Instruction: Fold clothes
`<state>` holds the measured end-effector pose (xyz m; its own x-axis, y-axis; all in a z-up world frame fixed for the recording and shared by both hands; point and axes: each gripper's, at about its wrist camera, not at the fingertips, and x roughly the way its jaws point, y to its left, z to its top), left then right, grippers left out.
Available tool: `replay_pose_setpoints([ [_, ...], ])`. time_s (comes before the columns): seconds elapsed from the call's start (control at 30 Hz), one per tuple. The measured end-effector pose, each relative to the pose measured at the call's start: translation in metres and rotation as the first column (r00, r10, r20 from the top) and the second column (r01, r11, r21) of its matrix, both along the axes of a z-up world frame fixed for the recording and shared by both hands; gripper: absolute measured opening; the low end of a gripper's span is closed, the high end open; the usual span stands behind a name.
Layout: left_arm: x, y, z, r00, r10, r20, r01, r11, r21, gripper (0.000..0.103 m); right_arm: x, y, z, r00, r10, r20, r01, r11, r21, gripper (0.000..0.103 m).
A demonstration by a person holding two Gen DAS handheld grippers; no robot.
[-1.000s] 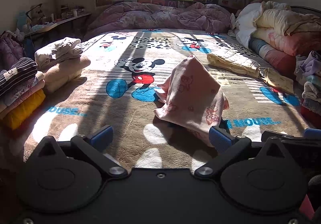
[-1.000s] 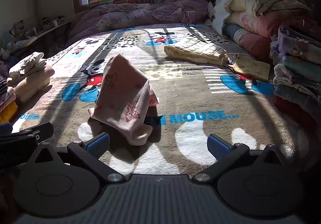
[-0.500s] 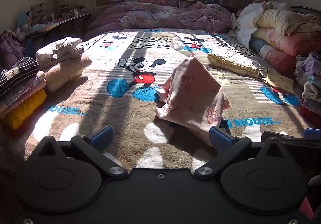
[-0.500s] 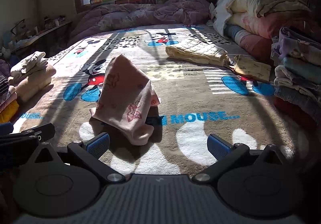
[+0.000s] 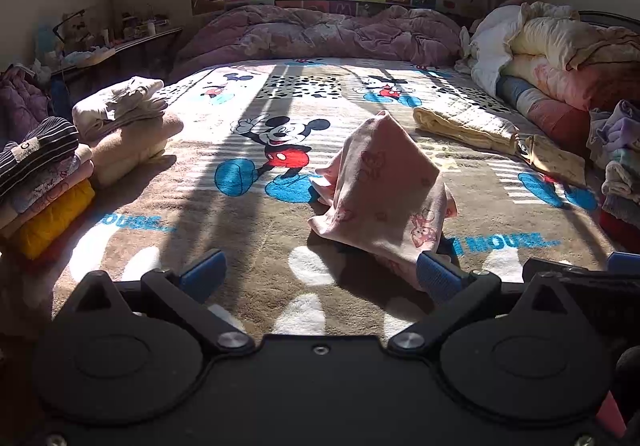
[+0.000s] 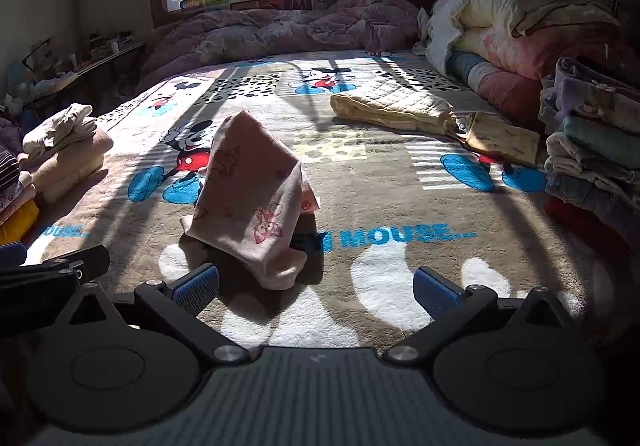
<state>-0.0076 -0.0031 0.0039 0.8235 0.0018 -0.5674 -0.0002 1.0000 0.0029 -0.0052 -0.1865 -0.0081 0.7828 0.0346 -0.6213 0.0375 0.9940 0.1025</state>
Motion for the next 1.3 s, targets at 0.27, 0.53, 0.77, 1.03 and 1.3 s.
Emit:
replay_pose_setpoints([
  [0.27, -0.001, -0.001, 0.002, 1.000, -0.001, 0.006, 0.001, 1.000, 0.005, 0.103, -0.001, 0.001, 0.001, 1.000, 0.004, 0.003, -0.004, 1.000, -0.001, 0.102],
  [0.53, 0.000, -0.003, 0.003, 1.000, 0.000, 0.003, 0.000, 1.000, 0.011, 0.103, 0.001, 0.000, 0.001, 1.000, 0.005, 0.001, -0.005, 1.000, 0.006, 0.102],
  [0.77, 0.005, -0.005, 0.004, 1.000, 0.007, 0.002, -0.007, 1.000, 0.021, 0.103, 0.007, -0.001, -0.001, 1.000, 0.012, -0.005, -0.012, 1.000, 0.011, 0.102],
  [1.03, 0.007, -0.008, 0.003, 1.000, 0.011, 0.002, -0.011, 0.999, 0.033, 0.103, 0.015, -0.005, -0.004, 1.000, 0.022, -0.012, -0.021, 0.999, 0.034, 0.102],
  [1.3, 0.011, -0.003, -0.007, 1.000, 0.011, -0.023, -0.011, 1.000, 0.015, 0.103, 0.020, -0.007, -0.008, 0.999, 0.027, -0.016, -0.026, 0.998, 0.065, 0.102],
])
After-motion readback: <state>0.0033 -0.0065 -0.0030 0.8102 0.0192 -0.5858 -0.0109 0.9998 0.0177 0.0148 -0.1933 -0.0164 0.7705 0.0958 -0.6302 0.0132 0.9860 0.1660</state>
